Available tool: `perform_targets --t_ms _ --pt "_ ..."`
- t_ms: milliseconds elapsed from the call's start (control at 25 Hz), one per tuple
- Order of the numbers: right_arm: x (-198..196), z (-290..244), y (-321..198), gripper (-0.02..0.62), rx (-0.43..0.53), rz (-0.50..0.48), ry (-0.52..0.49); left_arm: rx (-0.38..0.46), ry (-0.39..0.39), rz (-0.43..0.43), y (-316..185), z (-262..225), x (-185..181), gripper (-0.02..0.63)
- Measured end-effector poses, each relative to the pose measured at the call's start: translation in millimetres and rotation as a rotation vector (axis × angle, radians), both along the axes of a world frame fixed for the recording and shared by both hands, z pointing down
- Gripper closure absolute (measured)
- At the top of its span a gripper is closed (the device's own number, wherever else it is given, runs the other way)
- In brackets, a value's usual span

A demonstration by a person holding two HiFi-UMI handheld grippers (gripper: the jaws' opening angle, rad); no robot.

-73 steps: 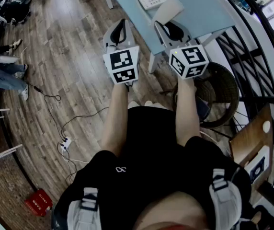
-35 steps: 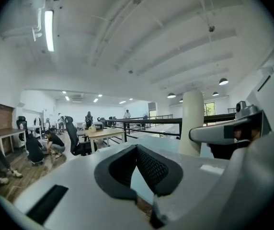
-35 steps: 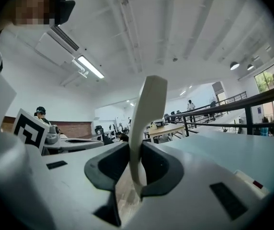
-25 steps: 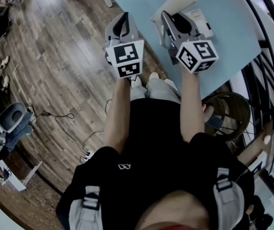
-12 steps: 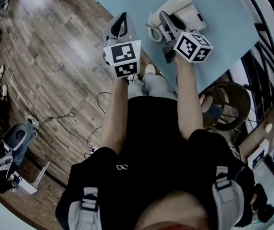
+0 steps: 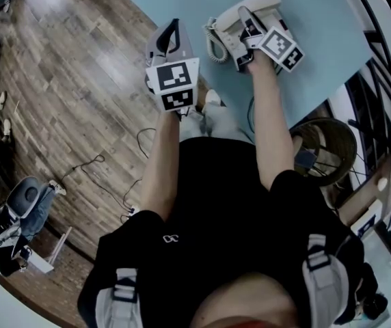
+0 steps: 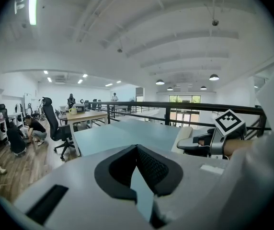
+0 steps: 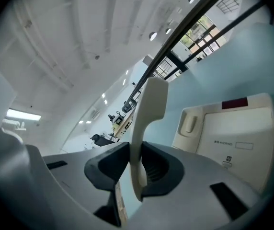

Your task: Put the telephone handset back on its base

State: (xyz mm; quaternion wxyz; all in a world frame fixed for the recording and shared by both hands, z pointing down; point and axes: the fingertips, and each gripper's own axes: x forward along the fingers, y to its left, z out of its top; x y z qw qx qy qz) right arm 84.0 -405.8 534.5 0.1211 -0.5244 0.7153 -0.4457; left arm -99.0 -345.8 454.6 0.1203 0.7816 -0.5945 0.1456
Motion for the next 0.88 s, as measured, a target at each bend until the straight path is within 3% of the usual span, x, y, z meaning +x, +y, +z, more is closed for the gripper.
perform_targets --t_ms 560,880 --pt "13.0 54.5 -5.5 0.518 -0.166 0.099 -0.196 -0.009 0.000 -0.026 -5.7 4.6 -8.6 0.607" --pt "16.1 60.4 -5.8 0.505 -0.209 0.072 -0.279 0.012 0.013 -0.029 -5.7 -3.0 -9.7 0.607"
